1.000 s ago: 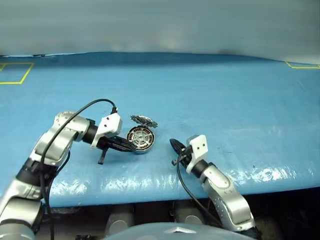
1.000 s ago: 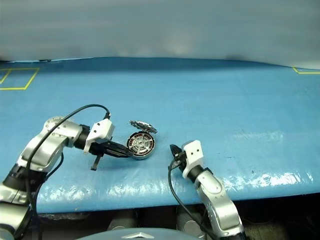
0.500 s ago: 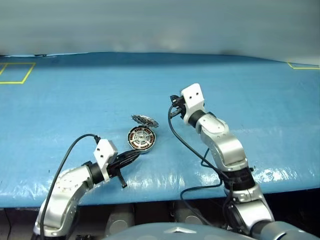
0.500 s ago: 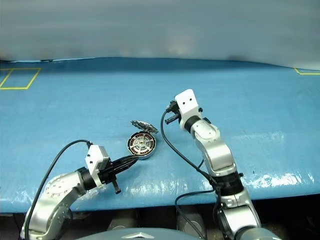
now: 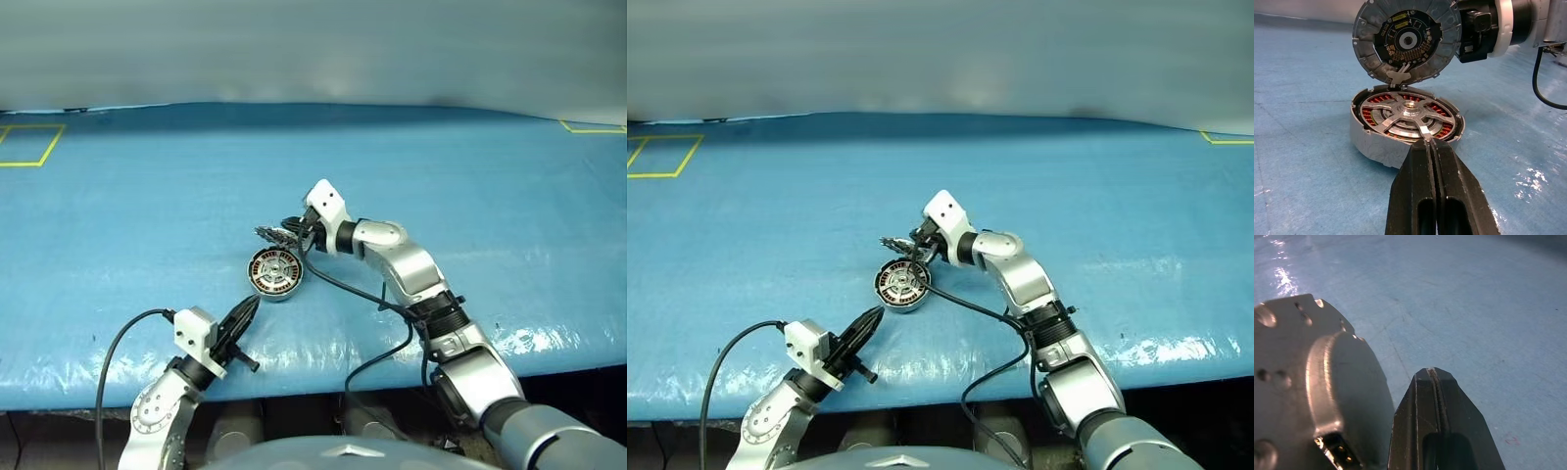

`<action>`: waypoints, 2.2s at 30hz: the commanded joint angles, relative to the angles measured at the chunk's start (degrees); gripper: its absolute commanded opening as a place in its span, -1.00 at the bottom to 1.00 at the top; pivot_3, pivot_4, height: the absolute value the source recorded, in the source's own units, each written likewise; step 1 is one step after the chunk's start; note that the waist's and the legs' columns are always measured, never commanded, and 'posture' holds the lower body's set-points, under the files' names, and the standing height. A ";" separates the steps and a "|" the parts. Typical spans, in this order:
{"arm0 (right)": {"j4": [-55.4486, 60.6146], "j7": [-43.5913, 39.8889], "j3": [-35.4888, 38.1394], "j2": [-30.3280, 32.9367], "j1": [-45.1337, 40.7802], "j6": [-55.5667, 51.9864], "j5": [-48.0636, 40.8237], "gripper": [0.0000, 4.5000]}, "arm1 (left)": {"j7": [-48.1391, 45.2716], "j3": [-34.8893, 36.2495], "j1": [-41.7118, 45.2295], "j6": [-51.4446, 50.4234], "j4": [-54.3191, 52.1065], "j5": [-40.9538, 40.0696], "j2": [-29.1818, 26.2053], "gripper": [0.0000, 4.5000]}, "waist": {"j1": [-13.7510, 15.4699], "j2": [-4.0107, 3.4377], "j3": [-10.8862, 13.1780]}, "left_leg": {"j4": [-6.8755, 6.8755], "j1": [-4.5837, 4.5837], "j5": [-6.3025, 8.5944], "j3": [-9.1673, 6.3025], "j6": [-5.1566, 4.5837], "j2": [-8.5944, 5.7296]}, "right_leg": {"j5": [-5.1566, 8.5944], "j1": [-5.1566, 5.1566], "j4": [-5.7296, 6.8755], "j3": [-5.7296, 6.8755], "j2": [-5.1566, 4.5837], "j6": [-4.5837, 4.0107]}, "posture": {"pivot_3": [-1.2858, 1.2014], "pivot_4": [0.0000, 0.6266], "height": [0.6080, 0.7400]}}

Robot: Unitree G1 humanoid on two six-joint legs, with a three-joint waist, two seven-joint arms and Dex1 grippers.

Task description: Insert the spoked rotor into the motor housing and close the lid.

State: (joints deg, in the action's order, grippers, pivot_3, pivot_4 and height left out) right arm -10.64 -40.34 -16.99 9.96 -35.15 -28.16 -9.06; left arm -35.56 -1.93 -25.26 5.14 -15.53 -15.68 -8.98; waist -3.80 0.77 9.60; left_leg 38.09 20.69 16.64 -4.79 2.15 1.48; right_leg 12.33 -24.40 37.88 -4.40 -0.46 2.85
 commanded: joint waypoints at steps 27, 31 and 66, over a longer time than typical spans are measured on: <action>37.98 14.27 -7.43 -4.90 28.07 -10.33 -3.38 -0.82 | 1.23 -1.84 -1.67 5.83 -0.44 -0.99 -1.59 -1.00 | -0.02 0.00 -0.08 | -0.07 0.02 0.00 0.00 0.01 -0.01 | 0.31 -0.03 -0.10 -0.01 -0.02 0.06 | 0.03 -0.52 1.00; 38.10 16.94 -8.90 -4.25 28.43 -10.68 -1.83 -0.29 | 1.01 -2.15 -1.91 5.57 -0.59 -1.36 -2.15 -1.00 | -0.17 0.00 -0.07 | -0.11 -0.02 0.00 -0.01 0.01 0.02 | 0.36 -0.05 -0.06 -0.01 0.03 -0.01 | 0.03 -0.52 1.00; 22.08 20.30 -11.87 -4.30 24.50 1.19 8.47 0.34 | 0.47 -4.12 -3.68 4.02 -2.59 -3.54 -4.73 -1.00 | -0.15 0.02 -0.07 | -0.15 -0.01 0.00 0.01 0.01 0.03 | 0.40 -0.06 -0.09 -0.02 0.02 -0.08 | 0.03 -0.52 1.00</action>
State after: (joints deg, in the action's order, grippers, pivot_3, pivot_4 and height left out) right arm 11.74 -20.00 -28.43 6.05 -10.89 -27.61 -1.26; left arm -35.03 -5.70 -28.72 9.01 -15.76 -18.66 -13.60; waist -3.95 0.79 9.53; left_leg 37.95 20.68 16.65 -4.78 2.16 1.51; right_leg 12.74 -24.46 37.79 -4.42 -0.44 2.77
